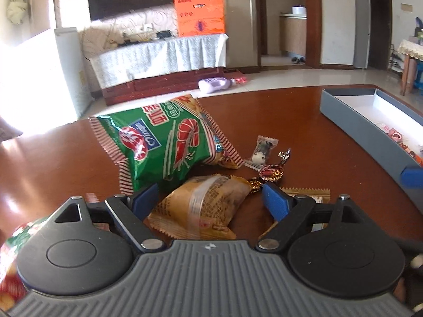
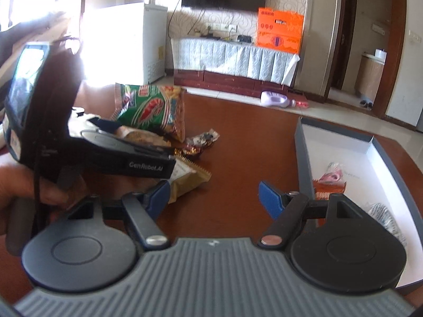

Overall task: Organize snacks
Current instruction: 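Move both open tools back toward the remaining snack pile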

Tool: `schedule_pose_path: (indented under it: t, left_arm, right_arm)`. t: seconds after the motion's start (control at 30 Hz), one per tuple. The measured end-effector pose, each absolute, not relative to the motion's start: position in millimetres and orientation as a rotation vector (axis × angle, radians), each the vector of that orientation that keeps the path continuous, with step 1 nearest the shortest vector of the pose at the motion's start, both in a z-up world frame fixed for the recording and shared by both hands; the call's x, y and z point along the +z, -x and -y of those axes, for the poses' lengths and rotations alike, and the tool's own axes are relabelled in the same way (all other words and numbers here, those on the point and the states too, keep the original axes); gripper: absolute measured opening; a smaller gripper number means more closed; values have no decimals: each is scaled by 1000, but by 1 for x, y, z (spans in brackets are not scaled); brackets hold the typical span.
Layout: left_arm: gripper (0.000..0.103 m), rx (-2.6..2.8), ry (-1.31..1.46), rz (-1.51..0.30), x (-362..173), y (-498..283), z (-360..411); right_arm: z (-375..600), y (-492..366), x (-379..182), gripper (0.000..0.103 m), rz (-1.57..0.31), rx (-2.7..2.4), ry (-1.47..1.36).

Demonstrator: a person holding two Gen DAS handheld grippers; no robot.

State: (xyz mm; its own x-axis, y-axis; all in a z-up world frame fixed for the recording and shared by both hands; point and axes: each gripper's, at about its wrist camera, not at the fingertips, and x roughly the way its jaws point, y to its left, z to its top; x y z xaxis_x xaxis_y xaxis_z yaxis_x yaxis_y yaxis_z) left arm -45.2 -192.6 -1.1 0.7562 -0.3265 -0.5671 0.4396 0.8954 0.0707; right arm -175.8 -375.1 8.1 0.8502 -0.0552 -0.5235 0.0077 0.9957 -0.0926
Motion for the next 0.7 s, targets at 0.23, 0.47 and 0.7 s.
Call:
schedule_pose_path:
  t: [0.23,0.47,0.7]
  left_arm:
    - [91,-458,-115,-674,-6,20,183]
    - [85,-463,-115,-666,-7,19,179]
    - [85,-476,-108,-665,-6,20,175]
  right_arm:
    - [368,160,-8,80,-616,-28,77]
    - [358,145,-15,81,-626,1,48]
    - [355,130,-20,82,-641,20,25]
